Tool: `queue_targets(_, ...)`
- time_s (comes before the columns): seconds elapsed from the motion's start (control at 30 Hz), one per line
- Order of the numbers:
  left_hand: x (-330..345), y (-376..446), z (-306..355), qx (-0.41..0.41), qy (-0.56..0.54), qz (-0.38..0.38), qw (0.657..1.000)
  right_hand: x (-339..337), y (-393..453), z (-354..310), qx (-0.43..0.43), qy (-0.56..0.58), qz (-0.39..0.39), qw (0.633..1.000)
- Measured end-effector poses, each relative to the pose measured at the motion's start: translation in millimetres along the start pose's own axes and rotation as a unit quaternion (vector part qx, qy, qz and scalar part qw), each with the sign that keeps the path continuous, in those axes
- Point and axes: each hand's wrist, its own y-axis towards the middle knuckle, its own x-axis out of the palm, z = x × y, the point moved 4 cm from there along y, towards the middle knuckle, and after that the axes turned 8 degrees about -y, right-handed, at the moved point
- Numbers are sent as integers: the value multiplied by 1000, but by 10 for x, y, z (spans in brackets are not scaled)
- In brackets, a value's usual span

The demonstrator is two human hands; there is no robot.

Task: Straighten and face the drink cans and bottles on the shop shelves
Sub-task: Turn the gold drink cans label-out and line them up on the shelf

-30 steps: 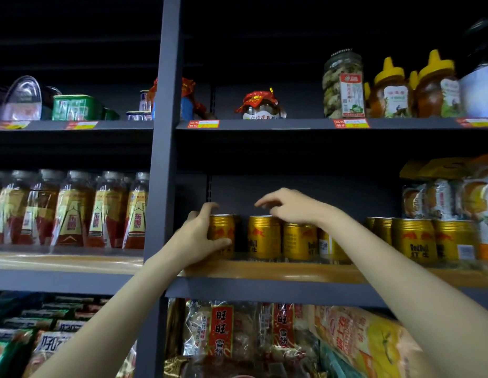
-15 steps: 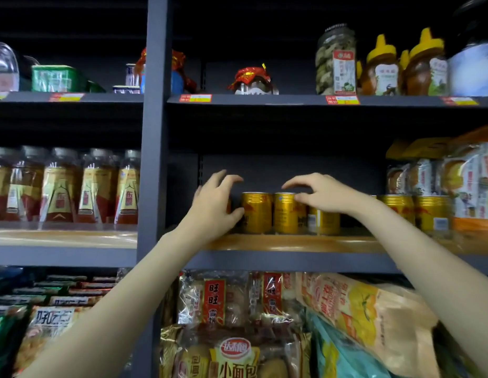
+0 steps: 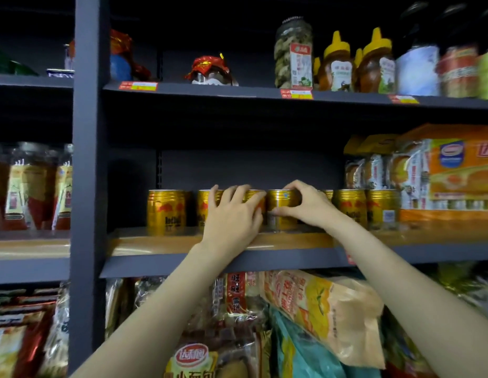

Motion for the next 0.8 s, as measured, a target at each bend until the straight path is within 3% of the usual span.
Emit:
queue_targets(0.1,6,0,-16,-5,1,-9,1000,-80,-5,89,37,129,31,990)
queue_targets(0.2,-34,41,-40,-15,-34,-12,999,-281,-122,159,72,359,48,929)
queue_targets(0.27,-116,51,1,-42,-127,-6,991,-389,-239,142,77,474,33,877)
queue_targets(0.33,-235,55,91,-49,-252,30,966,-452,-352,70,54,523,18,850)
queue_targets(0.4,-313,4,228,-61,-391,34,918,-481,-442,-20,21,545,7,838)
queue_targets(0.43,-312,-27,288,-83,-472,5,878,-495,-478,-64,6,551,7,834)
queue_targets(0.5,-270,-82,371,-126,-627,-61,766,-531,-521,-142,-20,554,13,832)
queue_targets(0.53,-251,-98,377,-140,-672,-70,724,-549,-525,-170,-31,557,13,830)
queue_targets(0.57,-240,-102,354,-143,-692,-60,705,-561,-527,-198,-40,564,4,825)
queue_targets(0.6,-263,-106,326,-131,-682,-32,719,-565,-522,-225,-46,568,-10,821)
queue_targets(0.7,-387,-84,208,-39,-530,93,842,-538,-495,-268,-7,545,-58,837)
queue_targets(0.77,-434,-73,197,24,-458,113,881,-475,-488,-274,43,535,-73,841)
queue_targets(0.8,-438,-78,201,35,-453,104,885,-441,-489,-269,56,535,-66,840)
